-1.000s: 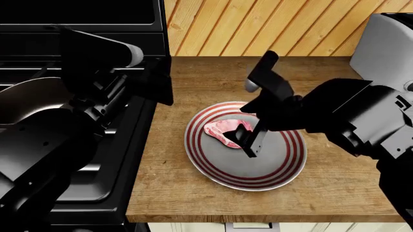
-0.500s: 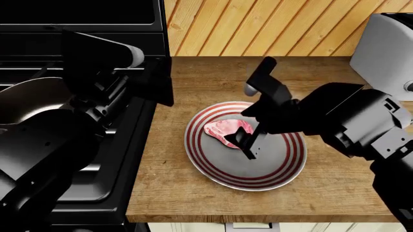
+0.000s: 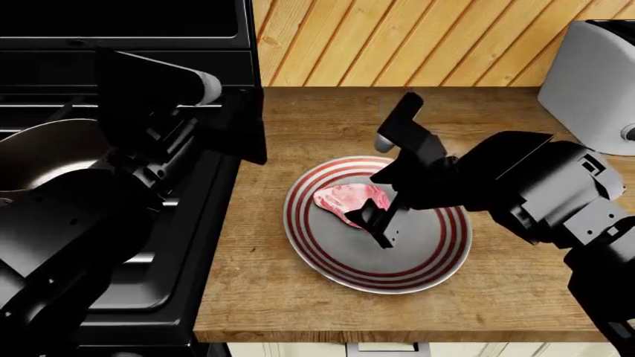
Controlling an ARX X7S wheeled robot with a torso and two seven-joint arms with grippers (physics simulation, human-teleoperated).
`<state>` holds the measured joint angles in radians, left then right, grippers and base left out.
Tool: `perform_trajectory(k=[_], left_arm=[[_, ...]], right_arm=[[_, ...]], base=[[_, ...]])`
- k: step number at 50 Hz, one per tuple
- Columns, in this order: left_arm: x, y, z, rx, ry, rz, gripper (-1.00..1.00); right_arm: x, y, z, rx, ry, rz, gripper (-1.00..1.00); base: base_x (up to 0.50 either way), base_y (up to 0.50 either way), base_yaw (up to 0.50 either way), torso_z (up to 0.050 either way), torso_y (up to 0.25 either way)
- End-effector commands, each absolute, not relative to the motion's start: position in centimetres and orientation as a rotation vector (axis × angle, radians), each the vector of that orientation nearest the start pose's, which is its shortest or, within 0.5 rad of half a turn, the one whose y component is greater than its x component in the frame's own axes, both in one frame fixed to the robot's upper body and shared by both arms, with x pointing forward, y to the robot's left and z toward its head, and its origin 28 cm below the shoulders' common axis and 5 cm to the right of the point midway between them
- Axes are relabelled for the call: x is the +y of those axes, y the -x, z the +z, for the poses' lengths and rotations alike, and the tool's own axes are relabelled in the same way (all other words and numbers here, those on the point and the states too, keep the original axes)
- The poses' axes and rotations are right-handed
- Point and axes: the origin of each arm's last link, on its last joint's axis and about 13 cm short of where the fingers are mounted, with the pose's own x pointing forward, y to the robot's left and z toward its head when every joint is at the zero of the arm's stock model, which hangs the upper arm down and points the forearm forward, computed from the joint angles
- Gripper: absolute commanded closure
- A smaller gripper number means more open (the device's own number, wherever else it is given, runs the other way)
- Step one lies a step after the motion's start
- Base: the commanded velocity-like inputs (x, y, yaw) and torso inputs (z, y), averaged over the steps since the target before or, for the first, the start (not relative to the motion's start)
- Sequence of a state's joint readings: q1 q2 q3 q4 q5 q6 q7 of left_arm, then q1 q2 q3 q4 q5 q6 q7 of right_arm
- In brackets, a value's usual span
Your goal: Frozen meat rests on a plate on the counter. Retrieve the meat and place it in a pot on a burner. Then turn the burner on.
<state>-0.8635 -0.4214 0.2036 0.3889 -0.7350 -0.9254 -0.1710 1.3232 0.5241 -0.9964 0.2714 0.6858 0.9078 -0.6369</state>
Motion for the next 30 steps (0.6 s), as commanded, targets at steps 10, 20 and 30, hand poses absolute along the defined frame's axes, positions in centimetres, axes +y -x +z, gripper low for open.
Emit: perform_trajectory(k=[10, 20, 30], left_arm=[[22.67, -28.93, 24.89, -0.155, -0.06, -0.336, -1.0], [22.83, -29.1, 24.69, -0.151, -0.055, -0.332, -1.0], [22.73, -29.08, 24.71, -0.149, -0.056, -0.332, -1.0]], right_arm=[[-14.2, -36.58, 22.74, 0.568, 0.456, 0.915, -1.0], [-14.12, -36.67, 22.55, 0.574, 0.457, 0.913, -1.0], [-14.3, -36.6, 22.6, 0.575, 0.457, 0.912, -1.0]], base=[[0.0, 0.0, 0.0, 0.0, 0.0], [0.0, 0.0, 0.0, 0.0, 0.0], [0.0, 0.0, 0.0, 0.0, 0.0]])
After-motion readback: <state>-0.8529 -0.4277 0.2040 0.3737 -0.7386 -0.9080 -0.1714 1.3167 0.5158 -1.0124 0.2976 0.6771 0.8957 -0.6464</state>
